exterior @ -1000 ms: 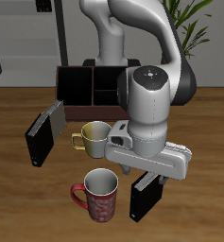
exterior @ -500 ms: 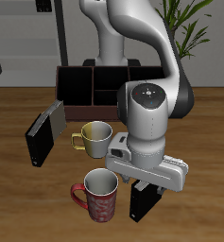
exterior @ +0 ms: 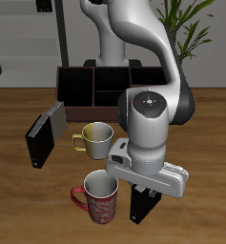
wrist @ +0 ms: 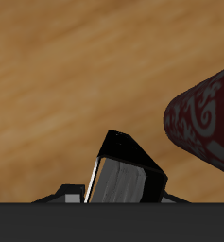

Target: Place the left black book into the back desk caddy's left compartment and place the yellow book into the back desk caddy's right compartment and place the right black book into the back desk caddy's right compartment

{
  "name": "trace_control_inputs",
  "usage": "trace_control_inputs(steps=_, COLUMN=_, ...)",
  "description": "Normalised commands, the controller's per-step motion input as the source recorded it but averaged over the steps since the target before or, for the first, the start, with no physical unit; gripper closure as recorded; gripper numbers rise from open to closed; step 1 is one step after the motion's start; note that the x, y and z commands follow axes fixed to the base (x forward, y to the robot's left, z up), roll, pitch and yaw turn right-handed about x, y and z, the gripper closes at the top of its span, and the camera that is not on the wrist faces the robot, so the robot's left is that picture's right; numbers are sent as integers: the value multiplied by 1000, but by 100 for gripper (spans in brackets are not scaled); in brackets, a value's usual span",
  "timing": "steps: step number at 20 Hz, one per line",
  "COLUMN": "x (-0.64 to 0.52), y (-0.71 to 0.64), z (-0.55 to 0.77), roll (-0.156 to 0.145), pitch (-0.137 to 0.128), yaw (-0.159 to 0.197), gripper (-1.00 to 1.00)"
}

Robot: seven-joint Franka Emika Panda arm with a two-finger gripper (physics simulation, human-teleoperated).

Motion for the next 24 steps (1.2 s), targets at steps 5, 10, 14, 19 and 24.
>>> trace_control_inputs(steps=5, x=-140, y=-6, z=200, roll=-3, pitch=-28, yaw=59, gripper=100)
trace_control_inputs(steps=10, x=-335, y=146, z=626, roll=36, pitch=-72, yaw=104, gripper=100)
trace_control_inputs(steps=14, x=-388, y=119, z=674, roll=26, pitch=-64, yaw=112, gripper=100)
trace_control_inputs(steps=19, x=-455, y=140, z=545, roll=8, pitch=-17, yaw=81, gripper=100)
trace_control_inputs(steps=24, x=-440, y=1, z=525, roll=13, pitch=-41, yaw=82, gripper=100)
